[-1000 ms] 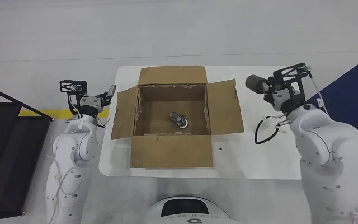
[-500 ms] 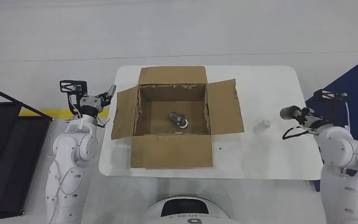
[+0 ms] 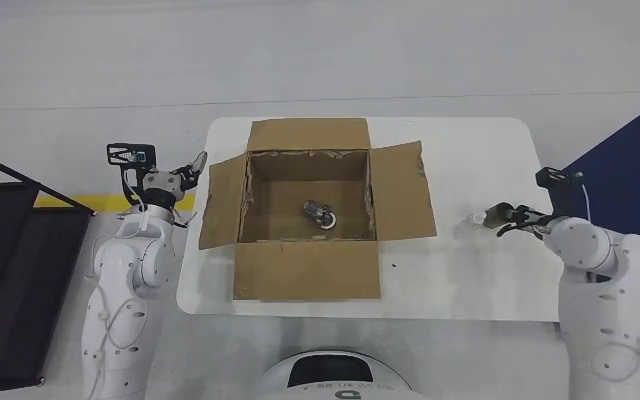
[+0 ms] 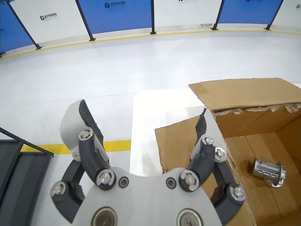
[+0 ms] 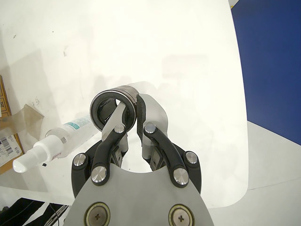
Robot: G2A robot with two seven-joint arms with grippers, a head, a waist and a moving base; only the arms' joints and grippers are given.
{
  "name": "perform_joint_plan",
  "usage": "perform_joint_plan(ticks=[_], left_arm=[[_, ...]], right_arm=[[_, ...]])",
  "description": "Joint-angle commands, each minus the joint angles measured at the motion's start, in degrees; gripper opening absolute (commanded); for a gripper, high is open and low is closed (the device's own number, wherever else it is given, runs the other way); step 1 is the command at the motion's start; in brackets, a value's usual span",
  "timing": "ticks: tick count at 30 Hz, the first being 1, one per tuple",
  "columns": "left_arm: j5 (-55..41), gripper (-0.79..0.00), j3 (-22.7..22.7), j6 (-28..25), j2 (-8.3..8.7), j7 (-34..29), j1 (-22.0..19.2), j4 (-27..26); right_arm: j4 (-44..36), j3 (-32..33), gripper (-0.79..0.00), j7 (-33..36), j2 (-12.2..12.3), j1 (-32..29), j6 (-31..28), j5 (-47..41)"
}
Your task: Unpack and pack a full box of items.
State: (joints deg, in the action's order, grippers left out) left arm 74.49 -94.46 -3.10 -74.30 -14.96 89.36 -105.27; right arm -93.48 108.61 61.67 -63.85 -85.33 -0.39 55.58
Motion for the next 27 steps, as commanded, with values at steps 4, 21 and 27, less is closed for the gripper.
perform_joint_plan(ticks=[4, 21, 27], left_arm=[[0.0, 0.0, 0.0, 0.0, 0.0, 0.0, 0.0, 0.0], [0.0, 0.0, 0.0, 0.0, 0.0, 0.0, 0.0, 0.0], [0.0, 0.0, 0.0, 0.0, 0.0, 0.0, 0.0, 0.0]], right_arm=[[2.33, -0.97, -0.785, 1.54, 0.29, 1.59, 0.02, 0.39], [2.0, -2.16, -0.336, 4.24, 1.07, 3.4, -0.75, -2.2], [-6.36, -0.4, -0.339, 2.28, 1.35, 1.72, 0.0, -2.38]])
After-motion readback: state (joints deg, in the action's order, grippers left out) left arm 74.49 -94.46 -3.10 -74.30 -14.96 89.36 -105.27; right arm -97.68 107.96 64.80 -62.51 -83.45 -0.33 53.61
